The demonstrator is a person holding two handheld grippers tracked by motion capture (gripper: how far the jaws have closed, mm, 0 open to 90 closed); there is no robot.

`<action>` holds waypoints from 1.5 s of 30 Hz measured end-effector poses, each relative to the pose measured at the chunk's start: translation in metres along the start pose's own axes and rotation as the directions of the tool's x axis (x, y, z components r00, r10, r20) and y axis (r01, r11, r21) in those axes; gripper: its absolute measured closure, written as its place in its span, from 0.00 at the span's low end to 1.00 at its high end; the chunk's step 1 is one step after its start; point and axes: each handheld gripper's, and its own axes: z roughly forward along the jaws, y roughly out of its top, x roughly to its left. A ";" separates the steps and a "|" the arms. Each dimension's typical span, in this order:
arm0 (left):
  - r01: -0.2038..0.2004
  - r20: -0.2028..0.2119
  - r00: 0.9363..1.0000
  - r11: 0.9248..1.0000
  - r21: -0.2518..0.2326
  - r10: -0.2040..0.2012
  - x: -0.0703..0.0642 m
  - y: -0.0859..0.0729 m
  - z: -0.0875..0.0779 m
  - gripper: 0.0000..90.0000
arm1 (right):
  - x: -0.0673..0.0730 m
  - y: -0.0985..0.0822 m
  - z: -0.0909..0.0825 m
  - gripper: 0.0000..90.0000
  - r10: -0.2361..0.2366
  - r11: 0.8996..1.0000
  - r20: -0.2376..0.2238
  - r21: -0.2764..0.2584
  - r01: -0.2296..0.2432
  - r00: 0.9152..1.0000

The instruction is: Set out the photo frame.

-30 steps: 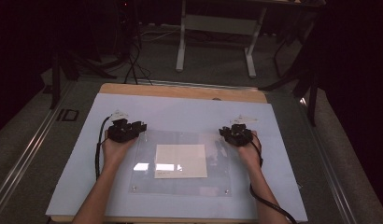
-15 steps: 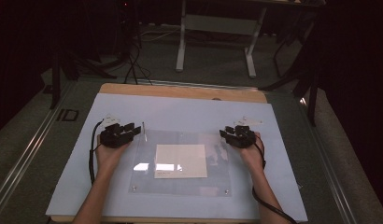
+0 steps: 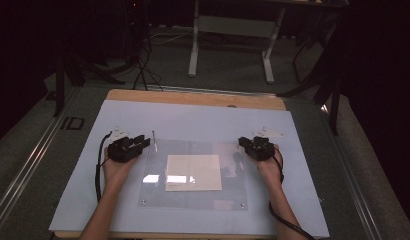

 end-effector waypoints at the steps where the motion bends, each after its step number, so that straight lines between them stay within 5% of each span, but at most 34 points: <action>1: -0.001 -0.003 1.000 1.000 0.001 0.001 0.000 0.000 0.001 0.75 | 0.000 -0.001 0.000 0.94 0.005 1.000 0.005 -0.003 -0.005 1.000; 11: -0.007 -0.003 1.000 1.000 -0.025 0.007 -0.003 0.007 0.008 0.77 | 0.001 0.003 0.000 0.93 0.013 0.999 0.012 -0.030 -0.013 1.000; 28: -0.052 -0.005 0.999 0.999 0.014 0.052 -0.004 0.020 0.031 0.89 | 0.001 0.002 0.002 0.94 0.023 0.999 0.008 -0.040 -0.023 1.000; 37: -0.040 0.003 0.999 0.999 0.016 0.040 -0.004 0.020 0.034 0.93 | 0.000 0.005 0.003 0.94 0.023 0.999 0.006 -0.024 -0.023 1.000; 45: 0.022 0.032 0.999 0.999 0.046 -0.023 0.004 0.027 0.039 0.93 | -0.003 0.010 0.005 0.95 0.039 0.999 0.002 0.012 -0.039 0.999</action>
